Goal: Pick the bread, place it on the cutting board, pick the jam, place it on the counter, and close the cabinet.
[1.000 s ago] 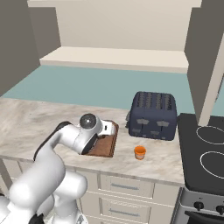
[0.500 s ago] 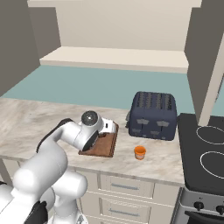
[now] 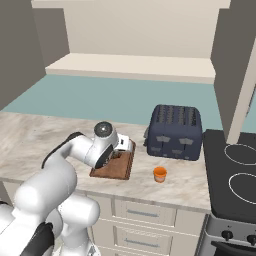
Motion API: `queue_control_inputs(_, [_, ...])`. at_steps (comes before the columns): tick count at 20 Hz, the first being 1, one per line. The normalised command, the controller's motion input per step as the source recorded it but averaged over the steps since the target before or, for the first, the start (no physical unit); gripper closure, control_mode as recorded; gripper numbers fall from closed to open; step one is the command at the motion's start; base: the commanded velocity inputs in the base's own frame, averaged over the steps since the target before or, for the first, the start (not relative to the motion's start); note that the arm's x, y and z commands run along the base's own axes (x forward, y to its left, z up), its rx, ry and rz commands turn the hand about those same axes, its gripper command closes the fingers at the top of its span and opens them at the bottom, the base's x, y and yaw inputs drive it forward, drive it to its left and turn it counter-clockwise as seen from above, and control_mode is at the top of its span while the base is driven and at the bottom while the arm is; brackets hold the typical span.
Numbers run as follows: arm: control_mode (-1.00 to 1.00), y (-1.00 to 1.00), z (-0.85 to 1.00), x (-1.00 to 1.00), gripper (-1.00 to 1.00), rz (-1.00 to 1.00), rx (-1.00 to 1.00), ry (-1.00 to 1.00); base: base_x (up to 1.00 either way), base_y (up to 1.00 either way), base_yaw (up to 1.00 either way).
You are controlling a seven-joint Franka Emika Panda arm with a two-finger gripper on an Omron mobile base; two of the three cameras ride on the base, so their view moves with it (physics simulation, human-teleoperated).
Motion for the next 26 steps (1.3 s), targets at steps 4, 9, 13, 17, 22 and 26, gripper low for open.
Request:
queue_control_inputs(4, [-1.0, 0.0, -0.07, 0.0, 1.0, 0.0, 0.0, 0.07, 0.0, 0.0, 0.0])
queue_control_inputs(9, [-1.0, 0.0, -0.14, 0.01, 1.0, 0.0, 0.0, 0.02, 0.0, 0.0, 0.0])
queue_control_inputs(13, [-1.0, 0.0, -0.28, 0.12, 1.0, 0.0, 0.0, 0.0, 0.0, 0.0, 0.0])
queue_control_inputs(17, [-1.0, 0.0, -0.28, 0.2, 1.0, 0.0, 0.0, 0.0, 0.0, 0.0, 0.0])
queue_control_inputs(22, [-1.0, 0.0, -0.18, 0.22, 1.0, 0.0, 0.0, 0.0, 0.0, 0.0, 0.0])
queue_control_inputs(26, [-1.0, 0.0, -0.05, 0.21, 1.0, 0.0, 0.0, 0.0, 0.0, 0.0, 0.0])
